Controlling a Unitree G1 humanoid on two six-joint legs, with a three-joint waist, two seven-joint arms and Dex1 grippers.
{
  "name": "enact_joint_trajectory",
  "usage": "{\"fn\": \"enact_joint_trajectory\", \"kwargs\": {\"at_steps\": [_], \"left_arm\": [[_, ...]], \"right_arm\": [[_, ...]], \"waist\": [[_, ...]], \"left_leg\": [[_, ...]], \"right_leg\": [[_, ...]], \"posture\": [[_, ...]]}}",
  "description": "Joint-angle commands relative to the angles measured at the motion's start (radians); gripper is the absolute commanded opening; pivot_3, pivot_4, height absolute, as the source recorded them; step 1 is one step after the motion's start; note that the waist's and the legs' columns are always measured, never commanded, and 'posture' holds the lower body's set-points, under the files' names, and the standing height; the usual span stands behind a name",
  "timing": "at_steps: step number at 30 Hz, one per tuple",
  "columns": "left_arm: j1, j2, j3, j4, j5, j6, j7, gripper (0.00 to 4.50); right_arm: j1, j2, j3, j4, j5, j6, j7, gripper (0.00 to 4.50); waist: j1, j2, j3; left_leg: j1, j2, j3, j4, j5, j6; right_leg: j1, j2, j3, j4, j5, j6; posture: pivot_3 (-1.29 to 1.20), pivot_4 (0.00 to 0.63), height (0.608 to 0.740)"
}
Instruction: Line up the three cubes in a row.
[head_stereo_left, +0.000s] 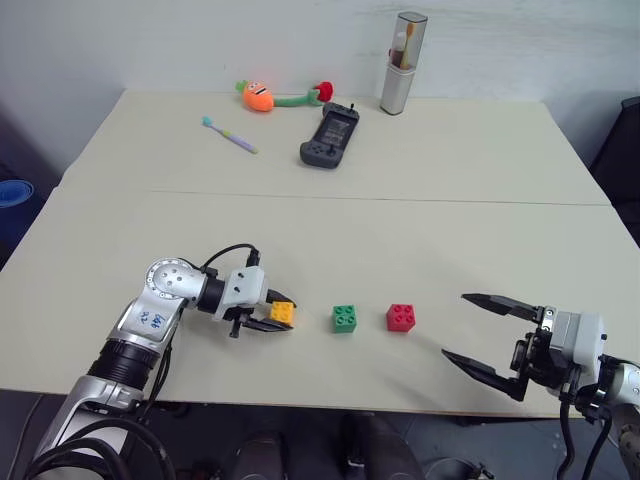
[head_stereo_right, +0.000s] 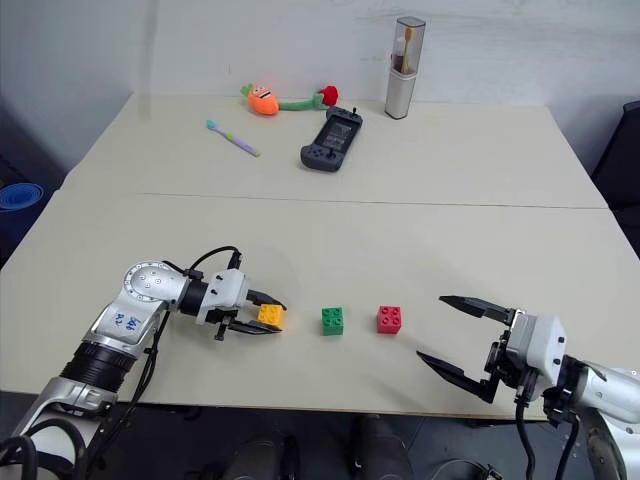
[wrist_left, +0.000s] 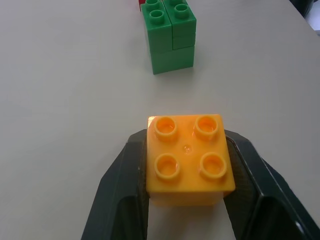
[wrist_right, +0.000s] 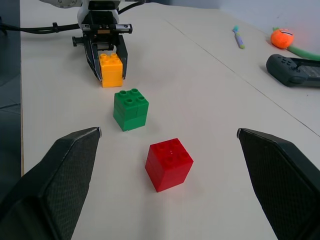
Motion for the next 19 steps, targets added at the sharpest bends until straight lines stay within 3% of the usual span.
{"fn": "enact_joint_trajectory", "kwargs": {"at_steps": [1, 4, 10, 16, 19], "left_arm": [[0.010, 0.009, 0.025, -0.002, -0.016, 0.019, 0.004, 2.81], [0.020, 0.037, 0.088, -0.005, -0.062, 0.026, 0.001, 3.64], [0.125, 0.166, 0.259, -0.006, -0.178, -0.066, -0.099, 3.64], [0.294, 0.326, 0.427, -0.046, -0.237, 0.027, -0.112, 3.64], [0.331, 0.349, 0.463, -0.045, -0.248, 0.048, -0.096, 3.64]], "right_arm": [[-0.004, 0.001, -0.006, -0.036, 0.016, -0.003, -0.005, 4.50], [-0.013, -0.009, -0.020, -0.027, 0.026, -0.001, 0.004, 4.50], [-0.031, -0.069, -0.076, 0.022, 0.054, 0.006, 0.073, 4.50], [-0.117, -0.189, -0.111, 0.161, 0.051, 0.017, 0.192, 4.50], [-0.163, -0.210, -0.094, 0.225, 0.036, 0.003, 0.229, 4.50]], "waist": [[-0.001, 0.000, 0.000], [0.000, 0.000, 0.000], [-0.011, 0.000, 0.000], [-0.011, 0.000, 0.000], [-0.009, 0.000, 0.000]], "left_leg": [[0.000, 0.000, 0.000, 0.000, 0.000, 0.000], [-0.001, 0.001, 0.000, 0.000, 0.000, 0.000], [-0.001, 0.002, 0.000, -0.001, 0.000, -0.001], [-0.001, 0.002, 0.000, -0.001, -0.002, 0.003], [0.000, 0.002, 0.000, -0.002, -0.003, 0.005]], "right_leg": [[0.000, 0.000, 0.000, 0.000, 0.000, 0.000], [-0.001, 0.000, 0.000, 0.000, 0.000, 0.000], [-0.001, 0.001, 0.000, 0.000, 0.000, -0.001], [-0.001, 0.000, 0.000, -0.001, 0.000, -0.001], [-0.001, 0.000, -0.001, -0.001, -0.001, -0.001]], "posture": [[0.00, 0.150, 0.740], [0.00, 0.150, 0.740], [0.00, 0.150, 0.740], [0.00, 0.150, 0.740], [0.00, 0.150, 0.740]]}}
